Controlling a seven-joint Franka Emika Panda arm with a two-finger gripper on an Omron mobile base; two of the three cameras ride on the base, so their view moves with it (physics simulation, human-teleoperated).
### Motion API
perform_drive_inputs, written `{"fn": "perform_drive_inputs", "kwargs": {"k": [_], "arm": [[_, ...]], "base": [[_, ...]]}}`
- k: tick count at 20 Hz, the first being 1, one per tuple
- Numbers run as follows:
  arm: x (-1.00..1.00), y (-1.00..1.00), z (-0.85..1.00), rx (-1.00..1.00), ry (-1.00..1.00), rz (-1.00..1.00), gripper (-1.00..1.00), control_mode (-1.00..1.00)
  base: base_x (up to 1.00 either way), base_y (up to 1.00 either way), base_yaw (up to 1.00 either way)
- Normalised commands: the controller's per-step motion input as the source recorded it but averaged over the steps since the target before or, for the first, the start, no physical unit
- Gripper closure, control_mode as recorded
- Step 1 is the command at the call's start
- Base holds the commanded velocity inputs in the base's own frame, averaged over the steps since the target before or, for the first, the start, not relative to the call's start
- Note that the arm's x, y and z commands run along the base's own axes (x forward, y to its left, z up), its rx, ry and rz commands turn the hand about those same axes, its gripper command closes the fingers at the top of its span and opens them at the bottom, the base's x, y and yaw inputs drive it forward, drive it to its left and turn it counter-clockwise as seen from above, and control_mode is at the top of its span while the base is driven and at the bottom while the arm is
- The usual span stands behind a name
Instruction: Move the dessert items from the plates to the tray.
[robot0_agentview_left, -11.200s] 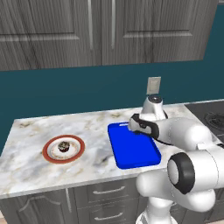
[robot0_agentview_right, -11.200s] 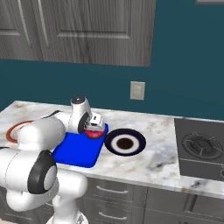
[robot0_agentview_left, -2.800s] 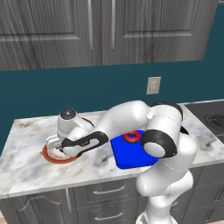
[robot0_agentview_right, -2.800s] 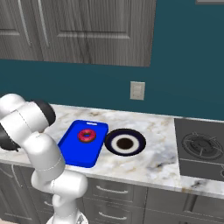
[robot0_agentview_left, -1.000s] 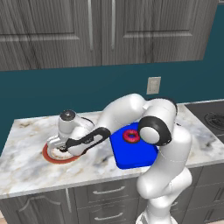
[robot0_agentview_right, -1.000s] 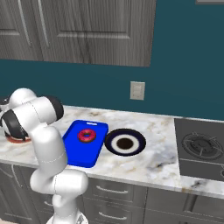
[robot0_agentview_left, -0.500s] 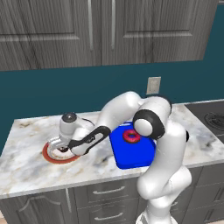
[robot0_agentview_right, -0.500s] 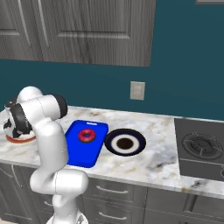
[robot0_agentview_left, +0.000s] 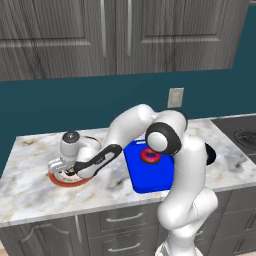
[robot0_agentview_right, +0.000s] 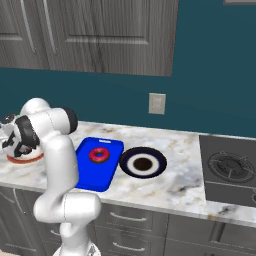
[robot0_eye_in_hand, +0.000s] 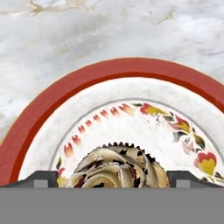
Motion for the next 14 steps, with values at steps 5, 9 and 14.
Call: {"fn": "perform_drive_inputs", "kwargs": {"k": [5,9,14], "arm": [[0.00,-0.01,0.00,0.00,0.00,0.00,1.00,-1.00],[0.01,-0.06,0.04,0.00,0.00,0.00,1.00,-1.00],[-0.03,-0.19,0.69,0.00,0.00,0.00,1.00,-1.00]], "base": [[0.00,0.00,0.00],[0.00,0.00,0.00],[0.00,0.00,0.00]]}}
